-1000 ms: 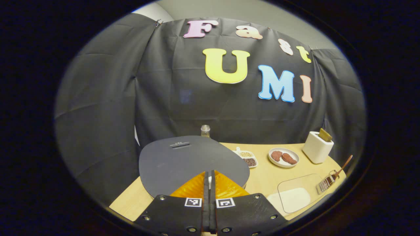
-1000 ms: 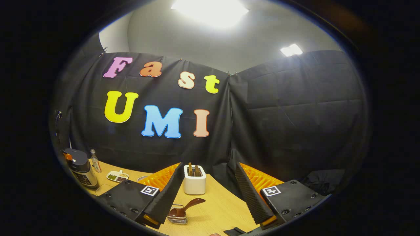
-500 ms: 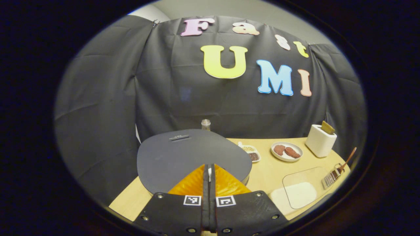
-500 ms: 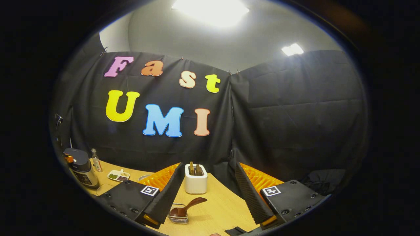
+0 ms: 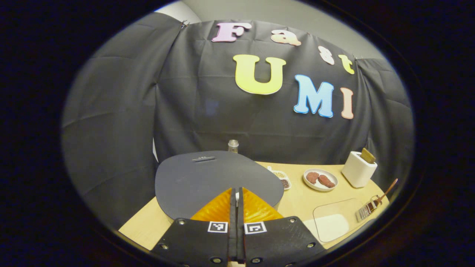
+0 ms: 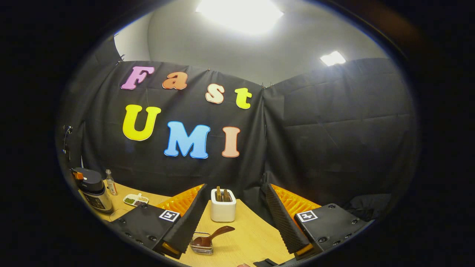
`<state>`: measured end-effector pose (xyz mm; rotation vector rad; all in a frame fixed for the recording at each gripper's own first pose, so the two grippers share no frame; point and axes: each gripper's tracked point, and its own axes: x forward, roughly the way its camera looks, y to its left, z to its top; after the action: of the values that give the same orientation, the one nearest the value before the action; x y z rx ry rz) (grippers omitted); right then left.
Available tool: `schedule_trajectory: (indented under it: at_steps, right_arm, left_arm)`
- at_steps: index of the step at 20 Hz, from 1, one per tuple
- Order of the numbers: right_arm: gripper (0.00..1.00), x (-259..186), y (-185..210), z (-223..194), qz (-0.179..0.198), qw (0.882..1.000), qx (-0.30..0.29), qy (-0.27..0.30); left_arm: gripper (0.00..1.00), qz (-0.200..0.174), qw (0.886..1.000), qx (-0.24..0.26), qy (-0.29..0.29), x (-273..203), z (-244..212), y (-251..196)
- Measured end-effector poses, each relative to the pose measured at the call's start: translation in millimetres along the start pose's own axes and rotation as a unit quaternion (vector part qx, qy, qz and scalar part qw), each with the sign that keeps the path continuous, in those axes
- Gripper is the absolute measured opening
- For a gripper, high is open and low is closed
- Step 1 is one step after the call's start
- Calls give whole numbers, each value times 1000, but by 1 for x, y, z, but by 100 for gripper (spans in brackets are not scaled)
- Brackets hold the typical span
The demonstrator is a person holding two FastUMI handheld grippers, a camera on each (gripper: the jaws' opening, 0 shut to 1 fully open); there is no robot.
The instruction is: Close the left gripper, press the button to open the rice cooker; take a wooden spoon from the chopstick holder with the right hand, scoop a spoonful of rice and pour it into the rice cooker, then put the wooden spoon back into the chopstick holder.
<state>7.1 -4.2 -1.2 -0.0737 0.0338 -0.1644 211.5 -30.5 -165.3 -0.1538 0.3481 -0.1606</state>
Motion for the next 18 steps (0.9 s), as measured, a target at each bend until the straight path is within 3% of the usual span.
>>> schedule_trajectory:
  at_steps: [9, 14, 18]
  right_arm:
    - [98, -1, -6, -5, -1, 1000, 15, 1]
    - [98, 5, -3, -9, 11, 1000, 22, 1]
    - [98, 12, -1, -14, 21, 999, 34, 6]
  left_arm:
    - [2, 29, 997, 20, -65, -9, 72, 8]
    - [2, 55, 989, 27, -133, -37, 128, 12]
    - [0, 65, 985, 17, -159, -58, 146, 10]
